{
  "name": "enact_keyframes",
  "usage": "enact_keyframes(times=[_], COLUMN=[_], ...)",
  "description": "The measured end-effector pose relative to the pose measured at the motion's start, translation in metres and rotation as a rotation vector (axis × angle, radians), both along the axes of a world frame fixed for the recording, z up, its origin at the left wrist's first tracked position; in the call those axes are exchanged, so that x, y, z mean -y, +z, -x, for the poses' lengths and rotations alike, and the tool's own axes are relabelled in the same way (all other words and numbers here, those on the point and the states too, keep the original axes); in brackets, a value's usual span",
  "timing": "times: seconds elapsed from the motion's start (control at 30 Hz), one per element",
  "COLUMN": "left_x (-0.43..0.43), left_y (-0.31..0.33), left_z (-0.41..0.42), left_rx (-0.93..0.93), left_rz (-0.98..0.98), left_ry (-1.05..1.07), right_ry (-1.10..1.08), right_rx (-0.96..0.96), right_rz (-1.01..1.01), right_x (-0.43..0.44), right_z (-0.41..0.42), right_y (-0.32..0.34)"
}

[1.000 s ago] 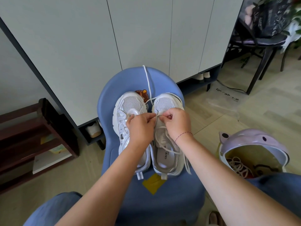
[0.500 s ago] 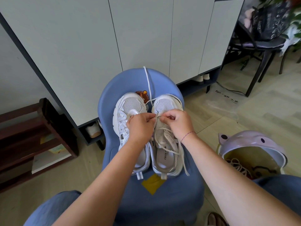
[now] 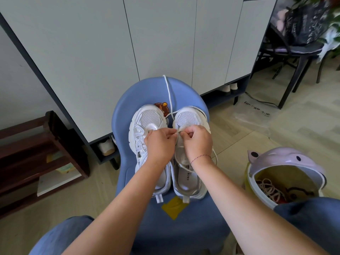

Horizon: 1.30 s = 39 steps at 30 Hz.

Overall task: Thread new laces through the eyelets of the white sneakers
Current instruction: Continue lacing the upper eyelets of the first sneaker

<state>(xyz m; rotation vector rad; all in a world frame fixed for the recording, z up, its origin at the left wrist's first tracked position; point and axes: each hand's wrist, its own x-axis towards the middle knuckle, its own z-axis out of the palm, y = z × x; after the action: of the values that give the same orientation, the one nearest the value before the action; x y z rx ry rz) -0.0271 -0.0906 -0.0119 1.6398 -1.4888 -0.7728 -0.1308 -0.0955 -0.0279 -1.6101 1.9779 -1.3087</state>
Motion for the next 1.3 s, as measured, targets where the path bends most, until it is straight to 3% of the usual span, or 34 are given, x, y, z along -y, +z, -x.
enact_keyframes(times=[0.33, 0.57, 0.8, 0.97, 1.1, 1.3], left_x=[0.002, -0.003, 0.001, 0.003, 0.001, 0.000], left_y=[0.002, 0.001, 0.003, 0.005, 0.012, 0.016], left_z=[0.002, 0.003, -0.001, -0.002, 0.001, 0.003], left_rx=[-0.004, 0.001, -0.010, 0.048, 0.201, 0.246], left_rz=[-0.008, 0.057, 0.011, 0.002, -0.007, -0.024], left_ry=[0.013, 0.010, -0.039, -0.063, -0.068, -0.080], right_ry=[0.098, 0.003, 0.236, 0.306, 0.271, 0.182], right_rx=[0.123, -0.051, 0.117, 0.101, 0.071, 0.013], right_rz=[-0.013, -0.034, -0.024, 0.002, 0.033, 0.041], right_x=[0.004, 0.003, 0.002, 0.002, 0.002, 0.002], right_z=[0.009, 0.000, 0.019, 0.026, 0.021, 0.013], right_y=[-0.002, 0.000, -0.001, 0.000, -0.002, -0.005])
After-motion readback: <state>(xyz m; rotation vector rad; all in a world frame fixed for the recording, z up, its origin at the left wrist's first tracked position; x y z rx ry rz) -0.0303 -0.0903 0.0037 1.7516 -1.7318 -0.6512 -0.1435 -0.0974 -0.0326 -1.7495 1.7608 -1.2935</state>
